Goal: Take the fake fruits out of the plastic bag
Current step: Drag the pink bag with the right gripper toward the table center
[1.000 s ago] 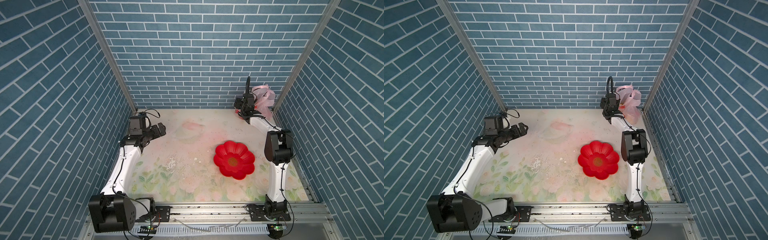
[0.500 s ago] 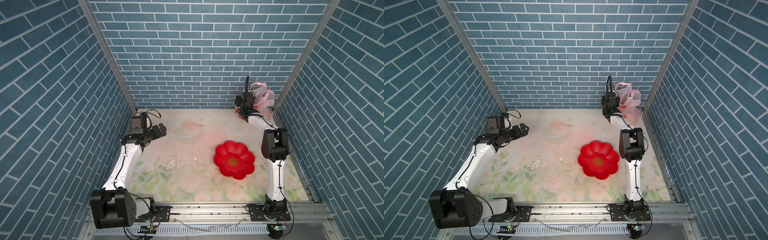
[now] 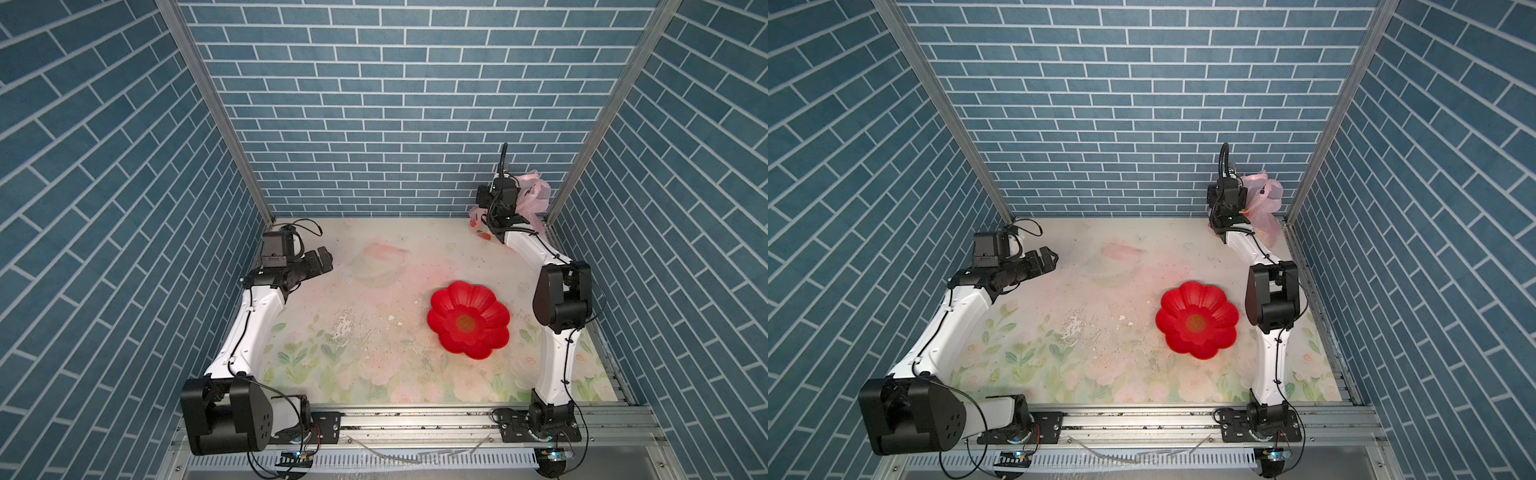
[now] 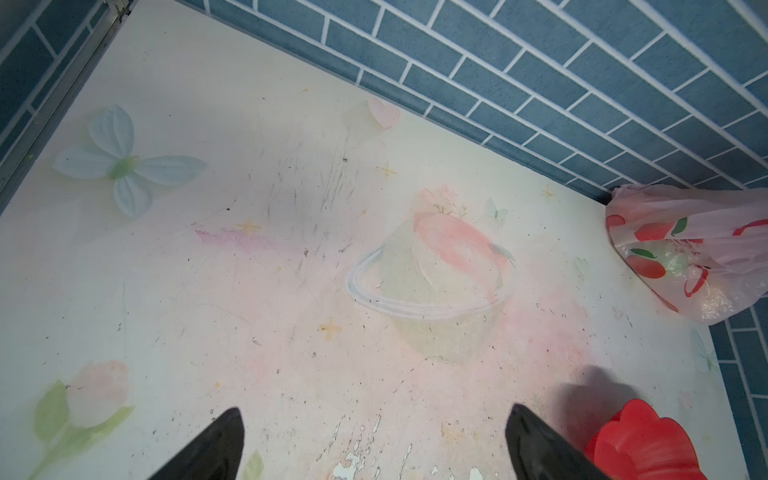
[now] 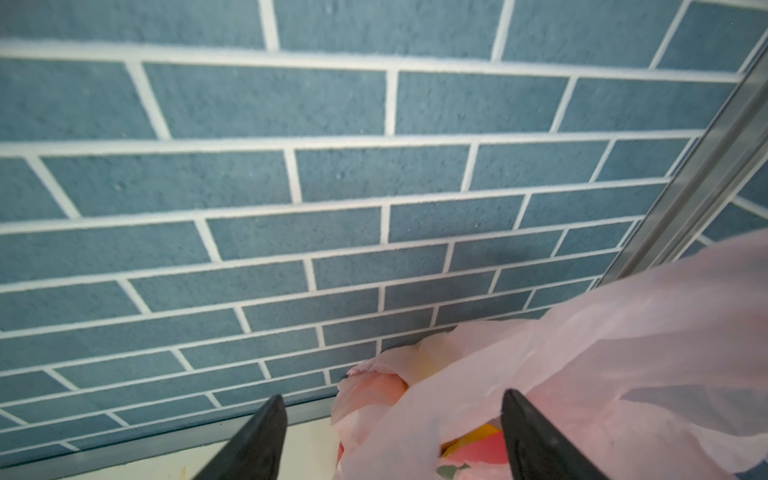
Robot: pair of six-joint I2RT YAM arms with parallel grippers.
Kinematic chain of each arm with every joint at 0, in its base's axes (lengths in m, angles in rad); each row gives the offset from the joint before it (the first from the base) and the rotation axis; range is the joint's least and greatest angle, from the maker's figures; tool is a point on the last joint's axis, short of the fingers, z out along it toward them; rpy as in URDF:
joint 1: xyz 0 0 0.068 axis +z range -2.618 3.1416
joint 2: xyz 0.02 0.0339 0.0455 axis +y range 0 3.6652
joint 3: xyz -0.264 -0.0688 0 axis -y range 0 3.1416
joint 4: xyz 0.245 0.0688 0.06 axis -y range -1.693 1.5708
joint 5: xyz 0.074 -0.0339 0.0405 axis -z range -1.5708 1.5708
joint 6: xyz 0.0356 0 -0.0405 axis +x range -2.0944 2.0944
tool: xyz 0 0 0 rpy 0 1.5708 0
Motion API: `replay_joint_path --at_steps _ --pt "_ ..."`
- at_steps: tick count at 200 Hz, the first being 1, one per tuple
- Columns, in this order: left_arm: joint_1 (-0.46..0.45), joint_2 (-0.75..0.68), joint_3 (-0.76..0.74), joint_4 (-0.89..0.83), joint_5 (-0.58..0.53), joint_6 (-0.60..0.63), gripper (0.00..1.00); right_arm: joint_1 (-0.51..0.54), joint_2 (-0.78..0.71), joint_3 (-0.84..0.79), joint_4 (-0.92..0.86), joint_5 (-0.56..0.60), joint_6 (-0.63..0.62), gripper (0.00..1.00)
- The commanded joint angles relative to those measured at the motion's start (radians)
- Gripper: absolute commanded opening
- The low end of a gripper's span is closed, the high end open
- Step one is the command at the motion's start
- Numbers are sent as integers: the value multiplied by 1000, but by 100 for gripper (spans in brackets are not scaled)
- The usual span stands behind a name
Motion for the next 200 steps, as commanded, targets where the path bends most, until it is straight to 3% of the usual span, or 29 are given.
replay_joint_path --at_steps 1,40,79,92,112,136,168,200 --pt "-4 3 25 -14 8 15 99 -25 7 24 -87 1 31 81" --pt "-4 13 24 -17 -1 19 99 -70 151 201 -174 -58 95 80" --pt "-4 40 29 -23 -1 25 99 -92 241 312 -173 -168 81 70" --pt "-4 48 29 -24 -4 26 99 -92 271 366 -209 -187 79 59" --pt "-4 61 33 -27 -5 26 99 -92 286 395 -221 -220 79 31" --pt "-4 66 39 -29 0 26 99 -91 279 409 -244 -304 93 11" --pt "-4 47 42 -23 8 19 99 -84 269 460 -348 -441 144 0" --pt "-5 -1 44 -20 8 11 99 -20 211 455 -456 -512 130 0"
